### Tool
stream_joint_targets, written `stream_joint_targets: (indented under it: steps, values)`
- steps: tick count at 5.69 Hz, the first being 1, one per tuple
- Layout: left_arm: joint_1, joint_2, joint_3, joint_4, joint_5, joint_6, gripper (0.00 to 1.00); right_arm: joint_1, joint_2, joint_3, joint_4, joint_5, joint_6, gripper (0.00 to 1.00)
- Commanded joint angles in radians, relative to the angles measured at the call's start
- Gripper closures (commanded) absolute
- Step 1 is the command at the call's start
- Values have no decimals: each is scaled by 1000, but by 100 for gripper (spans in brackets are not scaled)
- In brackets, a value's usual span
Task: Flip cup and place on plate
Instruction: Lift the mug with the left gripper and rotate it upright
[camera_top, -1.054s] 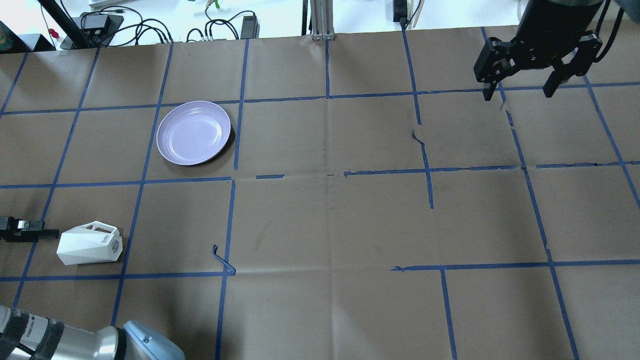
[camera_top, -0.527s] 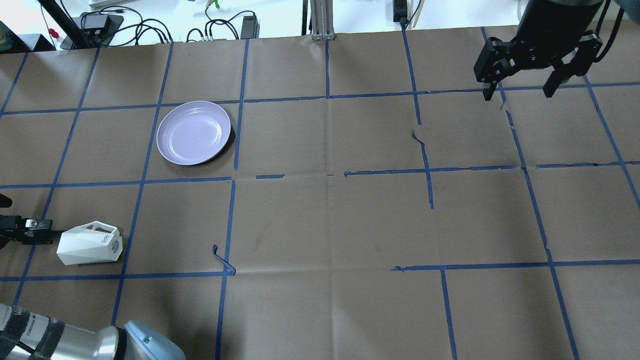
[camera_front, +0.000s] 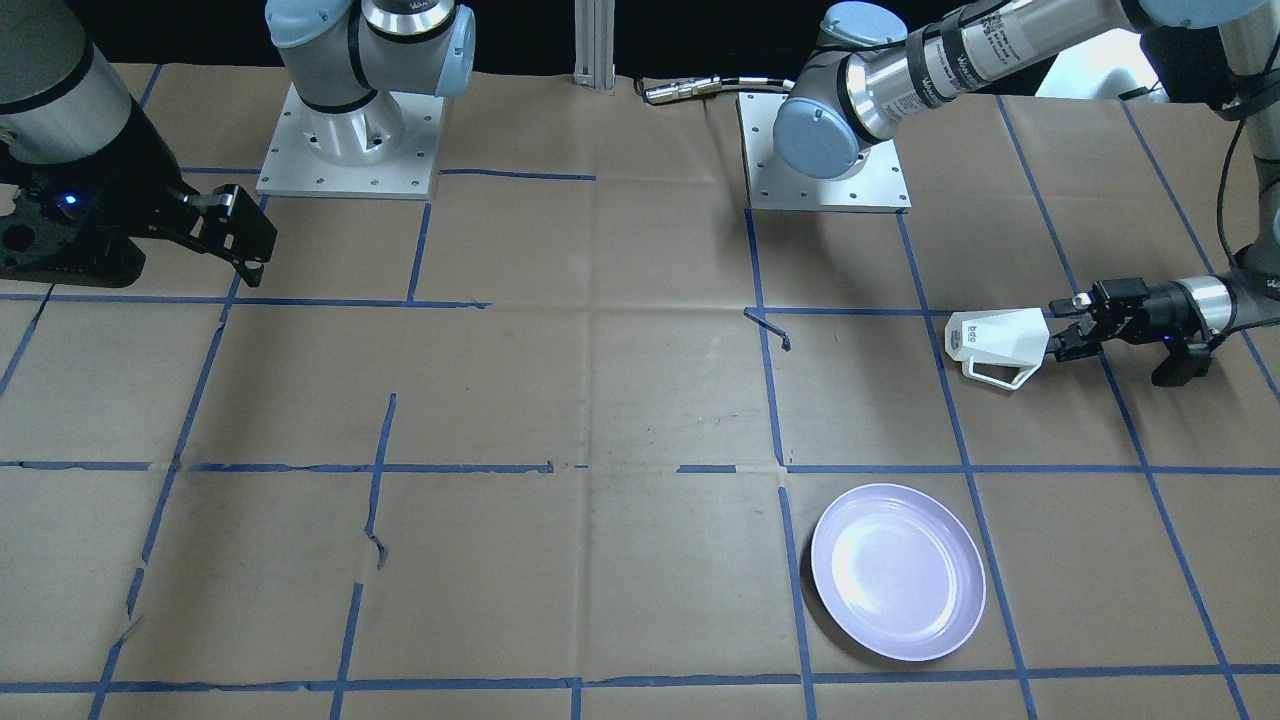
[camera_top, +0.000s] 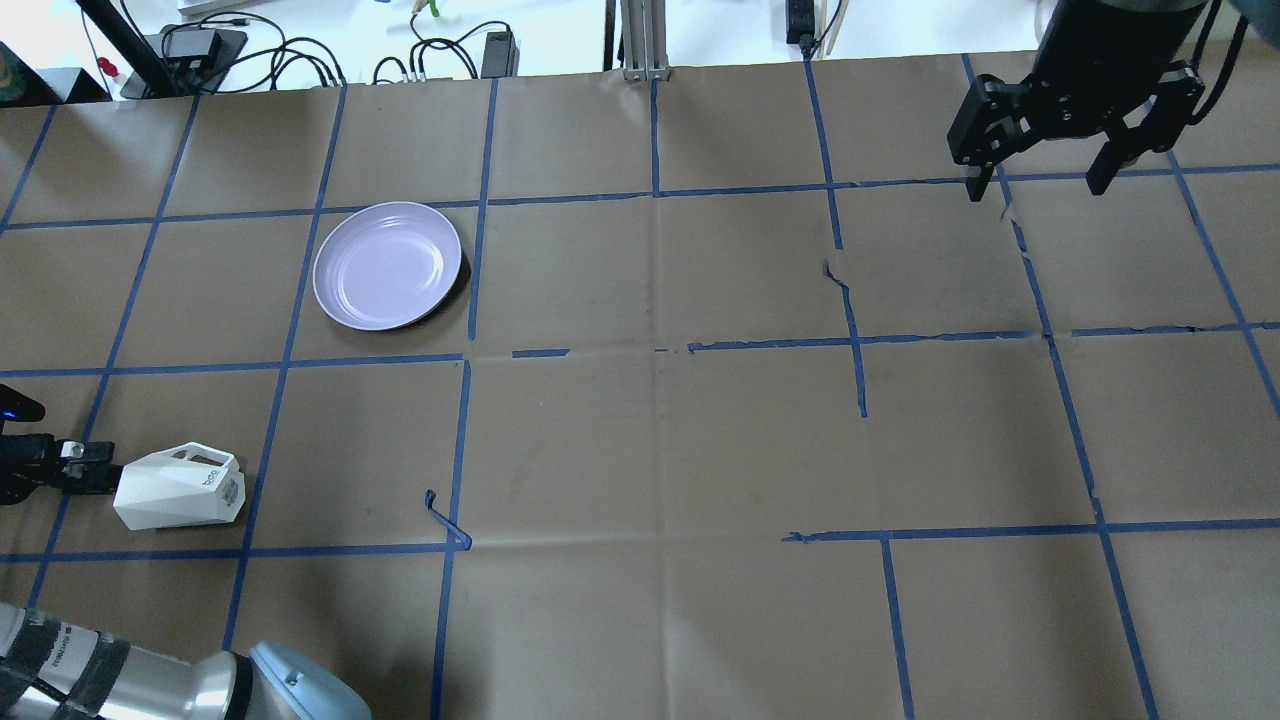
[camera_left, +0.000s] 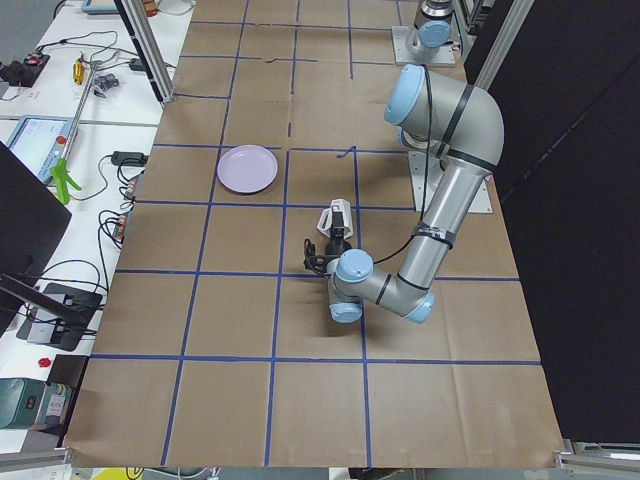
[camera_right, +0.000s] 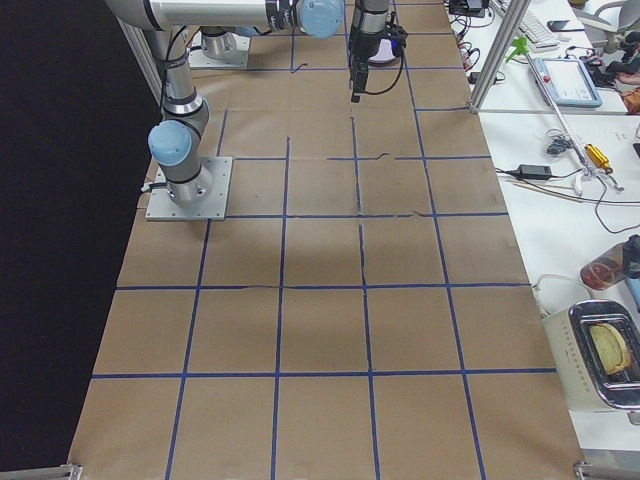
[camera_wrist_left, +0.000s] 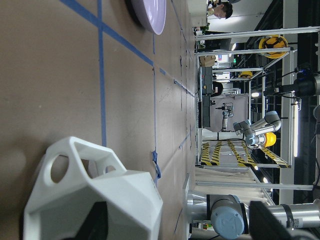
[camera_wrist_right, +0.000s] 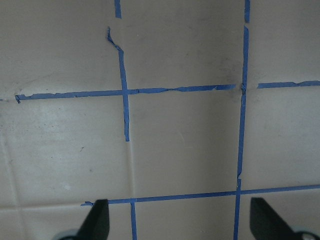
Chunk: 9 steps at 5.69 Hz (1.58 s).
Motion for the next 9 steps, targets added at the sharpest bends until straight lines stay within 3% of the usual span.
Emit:
stream_joint_targets:
  steps: [1, 3, 4, 6, 9]
  values:
    - [-1, -12, 3, 1, -2, 2, 30, 0, 0, 0, 0, 0, 0, 0]
    - [-1, -15, 12, 0, 3, 2, 77, 0, 0, 0, -2, 0, 0, 0]
    - [-1, -15, 20, 0, 9, 0, 95, 0, 0, 0, 0, 0, 0, 0]
    - [-6, 18, 26, -2, 9, -18, 100, 0, 0, 0, 0, 0, 0, 0]
    - [-53, 295, 26, -3, 11, -258, 100, 0, 0, 0, 0, 0, 0, 0]
